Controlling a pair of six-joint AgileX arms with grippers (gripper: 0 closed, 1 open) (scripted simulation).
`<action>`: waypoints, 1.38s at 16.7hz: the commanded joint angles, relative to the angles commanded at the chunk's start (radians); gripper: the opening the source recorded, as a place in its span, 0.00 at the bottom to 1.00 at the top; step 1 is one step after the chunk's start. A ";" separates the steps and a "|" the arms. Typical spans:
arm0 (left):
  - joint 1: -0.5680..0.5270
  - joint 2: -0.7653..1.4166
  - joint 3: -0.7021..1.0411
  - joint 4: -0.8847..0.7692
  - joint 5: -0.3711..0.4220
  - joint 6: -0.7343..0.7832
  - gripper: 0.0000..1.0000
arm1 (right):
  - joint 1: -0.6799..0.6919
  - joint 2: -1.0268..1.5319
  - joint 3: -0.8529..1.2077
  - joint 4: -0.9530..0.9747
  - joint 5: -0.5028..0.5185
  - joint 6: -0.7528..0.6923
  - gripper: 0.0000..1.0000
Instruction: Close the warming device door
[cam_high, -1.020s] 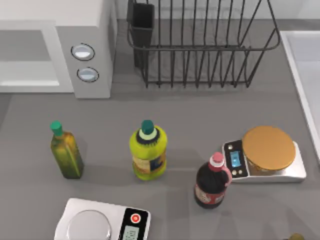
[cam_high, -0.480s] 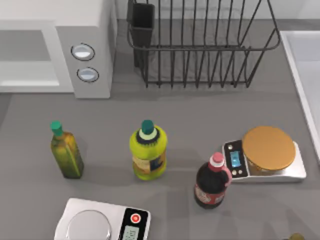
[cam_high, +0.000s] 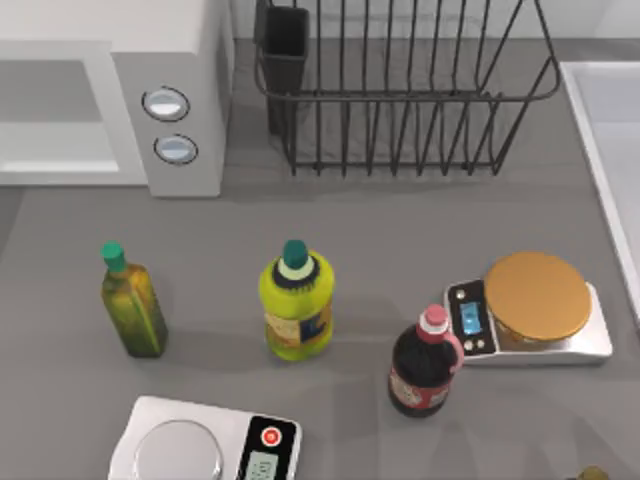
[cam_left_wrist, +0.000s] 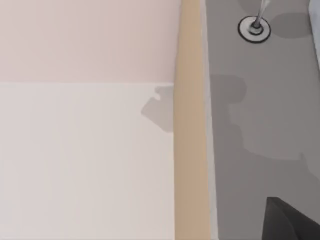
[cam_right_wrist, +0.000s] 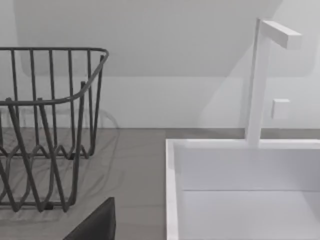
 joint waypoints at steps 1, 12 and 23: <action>0.000 0.000 0.000 0.000 0.000 0.000 0.00 | 0.000 0.000 0.000 0.000 0.000 0.000 1.00; 0.002 0.094 -0.210 0.315 0.001 0.003 0.00 | 0.000 0.000 0.000 0.000 0.000 0.000 1.00; -0.027 0.059 -0.333 0.413 -0.013 -0.030 0.00 | 0.000 0.000 0.000 0.000 0.000 0.000 1.00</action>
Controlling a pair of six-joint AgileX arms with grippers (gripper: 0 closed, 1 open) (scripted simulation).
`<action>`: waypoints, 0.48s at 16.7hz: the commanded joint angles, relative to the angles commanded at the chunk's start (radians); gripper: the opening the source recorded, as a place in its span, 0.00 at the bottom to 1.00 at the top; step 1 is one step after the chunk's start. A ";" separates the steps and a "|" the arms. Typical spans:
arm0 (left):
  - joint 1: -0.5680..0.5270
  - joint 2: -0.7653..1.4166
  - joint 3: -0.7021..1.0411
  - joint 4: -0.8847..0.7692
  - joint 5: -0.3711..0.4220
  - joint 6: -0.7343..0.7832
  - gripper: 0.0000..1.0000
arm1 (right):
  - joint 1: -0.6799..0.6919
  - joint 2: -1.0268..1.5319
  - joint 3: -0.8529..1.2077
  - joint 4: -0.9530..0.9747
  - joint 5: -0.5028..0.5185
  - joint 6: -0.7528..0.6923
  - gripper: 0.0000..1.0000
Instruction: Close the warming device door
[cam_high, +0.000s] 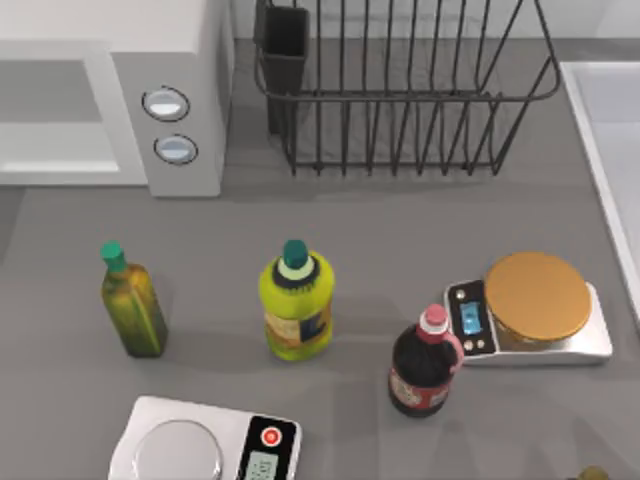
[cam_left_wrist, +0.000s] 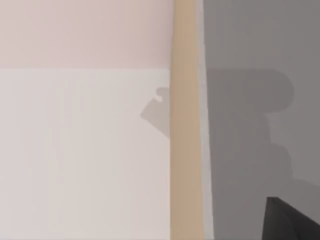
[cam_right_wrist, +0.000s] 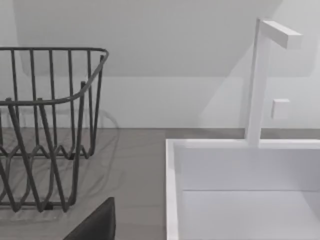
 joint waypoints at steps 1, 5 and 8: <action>-0.016 -0.029 -0.036 0.016 -0.008 -0.017 0.00 | 0.000 0.000 0.000 0.000 0.000 0.000 1.00; -0.089 -0.163 -0.201 0.096 -0.044 -0.098 0.00 | 0.000 0.000 0.000 0.000 0.000 0.000 1.00; -0.131 -0.241 -0.300 0.144 -0.064 -0.145 0.00 | 0.000 0.000 0.000 0.000 0.000 0.000 1.00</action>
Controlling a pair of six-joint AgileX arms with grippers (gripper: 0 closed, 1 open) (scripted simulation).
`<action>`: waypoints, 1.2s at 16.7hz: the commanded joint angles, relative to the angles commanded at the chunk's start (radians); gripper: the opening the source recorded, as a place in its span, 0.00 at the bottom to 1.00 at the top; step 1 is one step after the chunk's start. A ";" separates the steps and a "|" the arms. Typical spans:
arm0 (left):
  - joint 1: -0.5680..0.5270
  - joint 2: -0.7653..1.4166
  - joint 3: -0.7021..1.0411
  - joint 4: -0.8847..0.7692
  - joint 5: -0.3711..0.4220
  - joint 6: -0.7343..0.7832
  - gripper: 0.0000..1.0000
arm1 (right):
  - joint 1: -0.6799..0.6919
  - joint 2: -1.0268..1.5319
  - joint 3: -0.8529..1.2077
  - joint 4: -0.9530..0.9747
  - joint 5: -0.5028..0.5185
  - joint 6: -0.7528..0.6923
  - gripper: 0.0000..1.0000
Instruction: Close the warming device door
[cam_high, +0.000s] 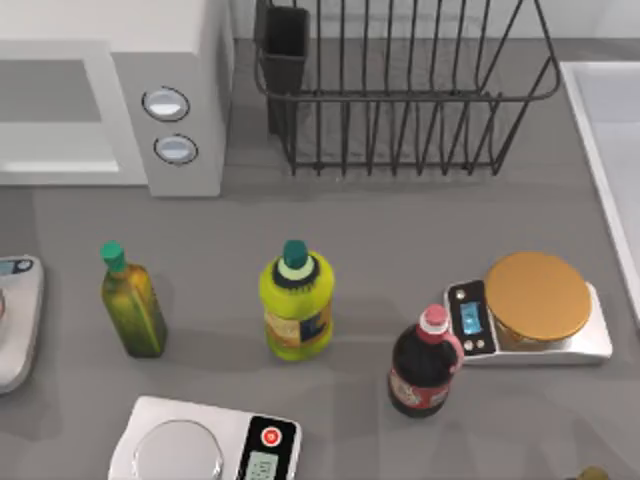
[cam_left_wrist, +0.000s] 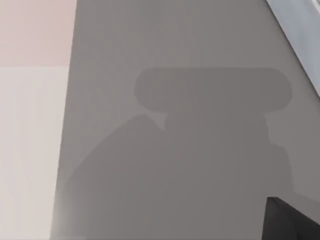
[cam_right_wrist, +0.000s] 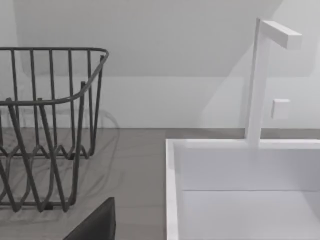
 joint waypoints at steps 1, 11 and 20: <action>-0.007 -0.011 -0.014 0.007 -0.004 -0.007 0.00 | 0.000 0.000 0.000 0.000 0.000 0.000 1.00; -0.099 -0.130 -0.096 0.048 -0.054 -0.101 0.00 | 0.000 0.000 0.000 0.000 0.000 0.000 1.00; -0.306 -0.328 -0.300 0.111 -0.179 -0.295 0.00 | 0.000 0.000 0.000 0.000 0.000 0.000 1.00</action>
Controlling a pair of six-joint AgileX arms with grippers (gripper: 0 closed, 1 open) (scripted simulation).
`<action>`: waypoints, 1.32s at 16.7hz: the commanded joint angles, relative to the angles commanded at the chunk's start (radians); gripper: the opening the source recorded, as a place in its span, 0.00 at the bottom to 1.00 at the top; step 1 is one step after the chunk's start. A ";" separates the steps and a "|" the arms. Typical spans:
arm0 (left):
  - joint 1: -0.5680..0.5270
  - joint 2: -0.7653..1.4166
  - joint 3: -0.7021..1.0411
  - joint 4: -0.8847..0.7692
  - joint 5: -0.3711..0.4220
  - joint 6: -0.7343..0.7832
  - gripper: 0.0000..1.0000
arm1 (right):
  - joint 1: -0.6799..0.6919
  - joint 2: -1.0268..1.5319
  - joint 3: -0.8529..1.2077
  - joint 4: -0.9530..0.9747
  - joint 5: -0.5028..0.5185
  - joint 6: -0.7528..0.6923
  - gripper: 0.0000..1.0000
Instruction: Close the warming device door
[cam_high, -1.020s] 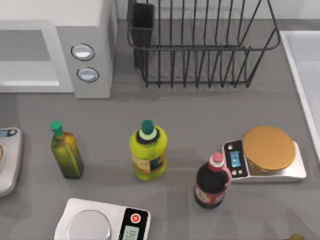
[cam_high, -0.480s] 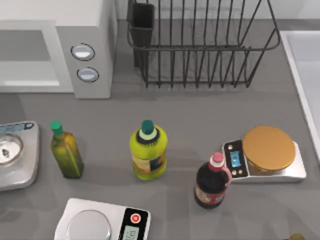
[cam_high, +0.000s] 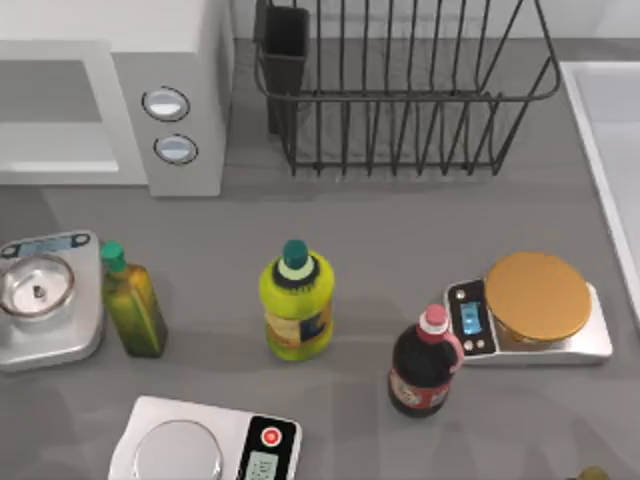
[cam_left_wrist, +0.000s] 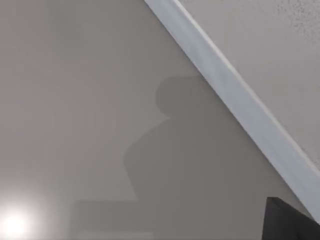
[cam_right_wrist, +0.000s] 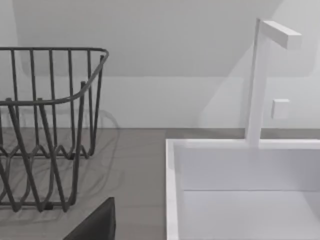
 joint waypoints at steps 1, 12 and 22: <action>0.000 0.000 0.000 0.000 0.000 0.000 0.00 | 0.000 0.000 0.000 0.000 0.000 0.000 1.00; -0.327 -0.132 -0.049 0.005 -0.251 -0.230 0.00 | 0.000 0.000 0.000 0.000 0.000 0.000 1.00; -0.479 -0.202 -0.087 0.006 -0.369 -0.357 0.00 | 0.000 0.000 0.000 0.000 0.000 0.000 1.00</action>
